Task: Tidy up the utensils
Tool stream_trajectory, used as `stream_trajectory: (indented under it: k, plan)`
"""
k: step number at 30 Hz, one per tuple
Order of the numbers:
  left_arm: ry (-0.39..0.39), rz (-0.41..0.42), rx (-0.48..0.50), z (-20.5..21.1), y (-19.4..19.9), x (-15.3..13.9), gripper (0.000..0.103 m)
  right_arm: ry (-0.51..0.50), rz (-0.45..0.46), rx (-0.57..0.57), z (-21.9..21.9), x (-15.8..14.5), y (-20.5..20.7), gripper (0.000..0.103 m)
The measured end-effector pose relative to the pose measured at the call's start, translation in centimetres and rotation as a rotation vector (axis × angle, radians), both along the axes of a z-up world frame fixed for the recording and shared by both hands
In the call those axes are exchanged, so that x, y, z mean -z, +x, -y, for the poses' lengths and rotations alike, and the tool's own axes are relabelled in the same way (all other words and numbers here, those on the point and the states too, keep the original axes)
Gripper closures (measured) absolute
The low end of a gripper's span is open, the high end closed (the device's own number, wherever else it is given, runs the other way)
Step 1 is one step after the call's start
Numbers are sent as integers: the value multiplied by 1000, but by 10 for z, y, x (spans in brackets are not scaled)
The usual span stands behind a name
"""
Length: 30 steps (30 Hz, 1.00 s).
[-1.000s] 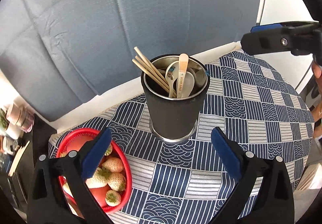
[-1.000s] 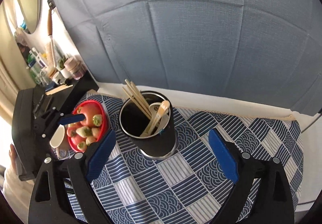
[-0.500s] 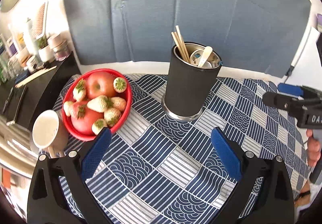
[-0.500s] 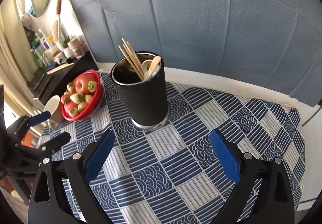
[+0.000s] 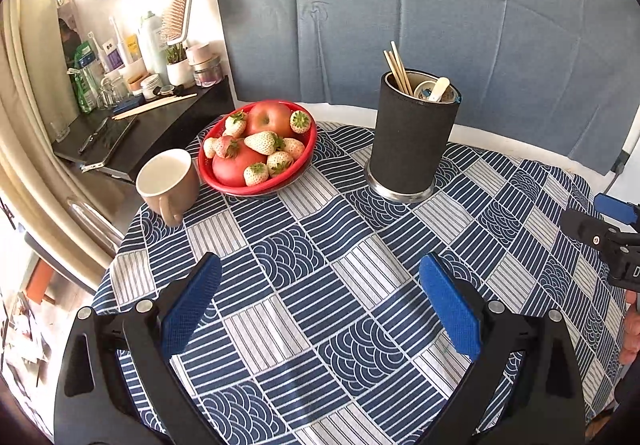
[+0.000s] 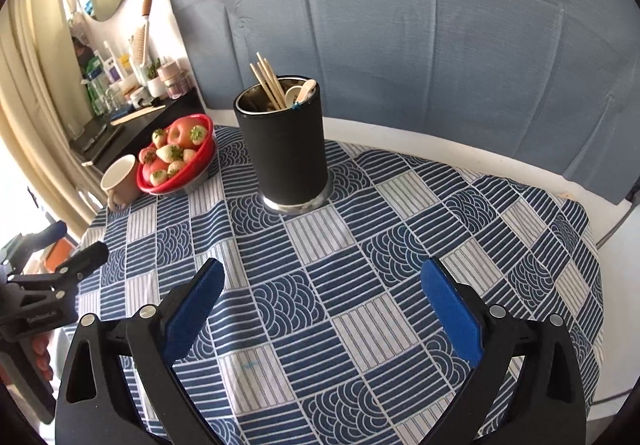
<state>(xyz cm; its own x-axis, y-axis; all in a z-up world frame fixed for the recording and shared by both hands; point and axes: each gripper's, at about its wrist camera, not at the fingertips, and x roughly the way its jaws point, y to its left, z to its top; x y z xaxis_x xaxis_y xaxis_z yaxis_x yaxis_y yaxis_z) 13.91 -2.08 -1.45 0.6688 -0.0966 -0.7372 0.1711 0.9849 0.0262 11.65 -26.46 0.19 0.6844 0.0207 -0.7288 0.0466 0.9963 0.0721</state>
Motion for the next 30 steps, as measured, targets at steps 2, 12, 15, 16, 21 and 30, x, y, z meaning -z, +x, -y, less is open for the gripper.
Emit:
stream_trajectory:
  k: [2, 12, 15, 16, 21, 30]
  plan:
    - [-3, -4, -13, 0, -13, -3, 6, -6, -3, 13, 4, 0, -10, 8]
    - [-63, -42, -12, 2, -53, -19, 6, 20, -11, 48, 4, -4, -62, 8]
    - [-46, -33, -22, 4, -63, -23, 6, 20, -4, 55, -1, -9, -75, 8]
    - [-38, -32, -25, 4, -66, -23, 6, 23, -4, 50, -3, -11, -78, 8]
    - [25, -22, -40, 4, -77, -26, 6, -4, 22, 25, -14, -21, -94, 8]
    - [5, -22, -13, 3, -85, -28, 6, -11, 22, 17, -23, -25, -105, 8]
